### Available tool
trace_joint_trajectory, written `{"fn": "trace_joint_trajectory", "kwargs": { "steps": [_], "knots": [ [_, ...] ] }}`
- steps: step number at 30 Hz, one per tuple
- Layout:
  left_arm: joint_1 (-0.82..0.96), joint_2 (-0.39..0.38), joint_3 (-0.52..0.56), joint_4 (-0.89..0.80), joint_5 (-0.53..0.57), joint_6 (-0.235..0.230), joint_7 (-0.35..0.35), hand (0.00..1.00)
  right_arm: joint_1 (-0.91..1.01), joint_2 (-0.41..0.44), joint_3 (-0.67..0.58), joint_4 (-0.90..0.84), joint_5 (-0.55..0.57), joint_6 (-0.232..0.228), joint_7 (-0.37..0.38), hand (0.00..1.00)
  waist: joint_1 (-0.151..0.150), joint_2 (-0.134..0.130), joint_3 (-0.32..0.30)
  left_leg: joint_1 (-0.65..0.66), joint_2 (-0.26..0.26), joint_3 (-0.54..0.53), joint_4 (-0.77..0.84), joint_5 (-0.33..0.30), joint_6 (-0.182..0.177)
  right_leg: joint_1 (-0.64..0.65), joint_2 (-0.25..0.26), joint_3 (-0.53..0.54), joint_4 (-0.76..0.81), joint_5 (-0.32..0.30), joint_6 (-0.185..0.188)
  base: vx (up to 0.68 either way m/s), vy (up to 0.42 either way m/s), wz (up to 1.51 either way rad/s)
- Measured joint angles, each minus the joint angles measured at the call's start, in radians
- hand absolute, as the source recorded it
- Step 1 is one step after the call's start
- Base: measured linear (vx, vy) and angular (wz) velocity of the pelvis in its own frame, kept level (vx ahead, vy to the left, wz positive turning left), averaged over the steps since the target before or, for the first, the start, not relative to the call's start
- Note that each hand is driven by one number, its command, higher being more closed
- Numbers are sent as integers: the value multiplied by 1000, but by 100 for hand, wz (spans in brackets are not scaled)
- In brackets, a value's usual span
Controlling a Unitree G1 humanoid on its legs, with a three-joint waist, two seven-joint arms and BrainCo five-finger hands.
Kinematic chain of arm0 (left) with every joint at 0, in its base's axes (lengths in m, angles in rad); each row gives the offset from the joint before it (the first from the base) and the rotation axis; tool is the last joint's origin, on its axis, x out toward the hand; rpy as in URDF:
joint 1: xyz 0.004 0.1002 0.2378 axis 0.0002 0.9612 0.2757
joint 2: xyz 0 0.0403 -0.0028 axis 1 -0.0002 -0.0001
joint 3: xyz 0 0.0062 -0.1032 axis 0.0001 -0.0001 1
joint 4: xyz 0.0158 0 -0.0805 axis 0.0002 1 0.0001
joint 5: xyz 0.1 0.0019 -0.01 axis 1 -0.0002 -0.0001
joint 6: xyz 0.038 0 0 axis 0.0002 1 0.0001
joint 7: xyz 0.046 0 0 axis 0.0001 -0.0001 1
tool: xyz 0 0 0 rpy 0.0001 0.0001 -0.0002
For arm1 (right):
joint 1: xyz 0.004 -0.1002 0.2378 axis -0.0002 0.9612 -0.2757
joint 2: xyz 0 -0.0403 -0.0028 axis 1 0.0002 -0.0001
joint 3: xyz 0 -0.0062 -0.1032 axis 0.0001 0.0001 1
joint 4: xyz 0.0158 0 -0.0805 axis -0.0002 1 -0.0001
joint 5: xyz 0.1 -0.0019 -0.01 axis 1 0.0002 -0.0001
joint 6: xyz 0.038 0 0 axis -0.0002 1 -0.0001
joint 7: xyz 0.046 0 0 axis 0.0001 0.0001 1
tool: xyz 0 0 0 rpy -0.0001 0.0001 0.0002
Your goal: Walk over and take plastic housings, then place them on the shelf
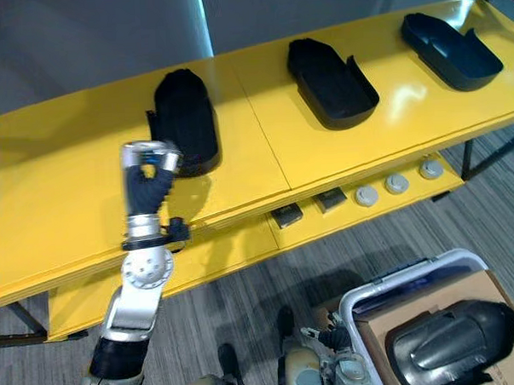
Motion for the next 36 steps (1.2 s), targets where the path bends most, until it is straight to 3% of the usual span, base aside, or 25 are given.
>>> {"fn": "trace_joint_trajectory", "kwargs": {
  "steps": [2, 4, 6, 9, 10, 14, 19, 24, 26, 29, 36],
  "knots": [
    [71, -2, 171, 26, -146, -33, 46, 100, 9, -10, -1, 1, -2, 5, 0, 0, 26, 4, -9, 9, 1, -21, 0, 1, -1, 17, 0, -20, 0, -5, -3, -14, 9, 28],
    [136, -1, 279, 115, -206, -38, 77, 100, 15, -16, -22, 1, -10, 18, -1, 0, 55, 5, -16, 17, 2, -41, -2, 3, -4, 35, -1, -40, 0, -8, -4, 0, 17, 32],
    [210, -4, 328, 211, -244, -15, 87, 100, 16, -16, -22, -6, -18, 24, -1, 0, 67, -3, -29, 22, 6, -44, -1, 3, -4, 46, -1, -57, 0, -14, -4, 8, 18, 26],
    [322, -38, 339, 396, -252, 71, 32, 100, 23, -8, -16, -54, -26, 35, 4, 0, 87, -25, -65, 21, 12, -39, 2, 3, -4, 54, -2, -72, 0, -22, -2, 30, 21, 15],
    [345, -57, 334, 481, -230, 108, -5, 0, 25, -1, -16, -81, -33, 36, 5, 0, 95, -33, -69, 28, 14, -37, 8, 2, -3, 66, -3, -80, 0, -27, -2, 28, 24, 13],
    [383, -98, 252, 795, -196, 172, -131, 0, 29, 18, 4, -134, -47, 37, 20, 0, 99, -61, -94, 38, 17, -26, 20, -5, 3, 82, -3, -81, 0, -34, -3, 24, 30, 3],
    [348, -119, 72, 1069, -193, 175, -212, 0, 28, 31, 8, -107, -47, 38, 23, 0, 95, -55, -110, 59, 15, -7, 7, -5, -1, 86, -2, -59, 0, -34, -2, 19, 29, -14],
    [287, -108, -23, 1134, -168, 173, -226, 0, 22, 24, 0, -33, -47, 40, 20, 0, 88, -48, -108, 67, 15, -4, -8, -4, -3, 83, 0, -51, -3, -34, -3, 8, 15, -6],
    [268, -89, -61, 1139, -131, 171, -237, 0, 11, 23, -4, -11, -47, 40, 11, 0, 69, -39, -102, 69, 14, -3, -13, -3, -4, 80, 1, -47, -4, -34, -2, 22, 14, -4],
    [252, -68, -102, 1144, -75, 171, -240, 0, -1, 23, -33, 0, -47, 40, -1, 0, 67, -27, -94, 80, 15, 12, -20, -4, -5, 78, 6, -25, -4, -35, -2, 34, 18, -18],
    [240, -39, -163, 1142, -27, 172, -241, 0, -19, 23, -57, -3, -57, 40, -6, 0, 43, -34, -86, 84, 24, 24, 14, -37, -16, 81, 15, -11, 2, -51, 3, 62, 17, -7]
  ]
}}
